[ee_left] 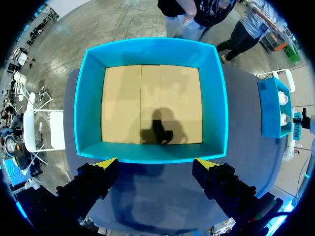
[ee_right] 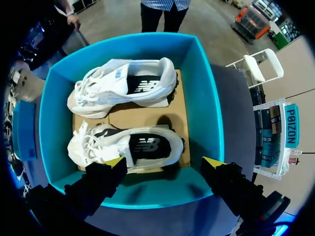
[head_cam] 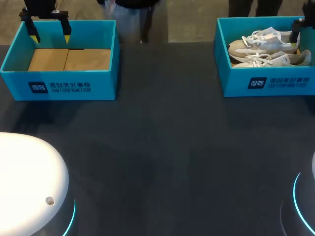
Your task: Take the shoe out of the shoebox, open the shoe tongue, remove and reinsert the insole, then place the shoe into the shoebox
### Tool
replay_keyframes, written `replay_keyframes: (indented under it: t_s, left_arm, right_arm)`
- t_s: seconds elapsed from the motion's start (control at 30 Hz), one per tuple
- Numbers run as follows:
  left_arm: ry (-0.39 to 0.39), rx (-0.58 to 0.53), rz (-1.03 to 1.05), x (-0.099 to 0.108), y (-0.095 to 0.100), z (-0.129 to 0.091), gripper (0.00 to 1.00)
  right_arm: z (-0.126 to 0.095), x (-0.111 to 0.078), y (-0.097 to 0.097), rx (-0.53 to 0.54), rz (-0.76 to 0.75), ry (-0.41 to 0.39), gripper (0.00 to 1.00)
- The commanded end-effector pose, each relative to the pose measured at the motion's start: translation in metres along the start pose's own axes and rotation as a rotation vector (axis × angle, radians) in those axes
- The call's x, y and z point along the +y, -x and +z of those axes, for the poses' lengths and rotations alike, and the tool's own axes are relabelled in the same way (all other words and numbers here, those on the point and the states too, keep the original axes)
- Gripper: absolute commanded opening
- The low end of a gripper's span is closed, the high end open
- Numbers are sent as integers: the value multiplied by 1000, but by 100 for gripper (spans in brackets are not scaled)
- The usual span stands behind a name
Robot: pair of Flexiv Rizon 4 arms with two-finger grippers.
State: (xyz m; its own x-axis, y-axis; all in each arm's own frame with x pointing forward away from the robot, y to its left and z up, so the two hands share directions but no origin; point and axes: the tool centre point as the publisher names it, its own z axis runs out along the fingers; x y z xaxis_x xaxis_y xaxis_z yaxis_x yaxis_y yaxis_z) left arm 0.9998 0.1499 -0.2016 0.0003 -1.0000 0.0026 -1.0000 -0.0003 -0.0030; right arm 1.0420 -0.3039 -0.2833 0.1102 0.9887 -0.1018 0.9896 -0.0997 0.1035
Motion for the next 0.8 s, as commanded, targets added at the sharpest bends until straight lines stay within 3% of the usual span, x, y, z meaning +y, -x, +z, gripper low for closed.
replay_keyframes:
  t_s: [0.03,0.47,0.8]
  left_arm:
    - [1,-1,0,0,0,-1,100]
    - [1,-1,0,0,0,-1,100]
    - [1,-1,0,0,0,-1,100]
  right_arm:
    - [8,-3,5,7,5,17,100]
    - [55,4,15,-6,-5,3,100]
    - [77,12,25,-27,9,-5,100]
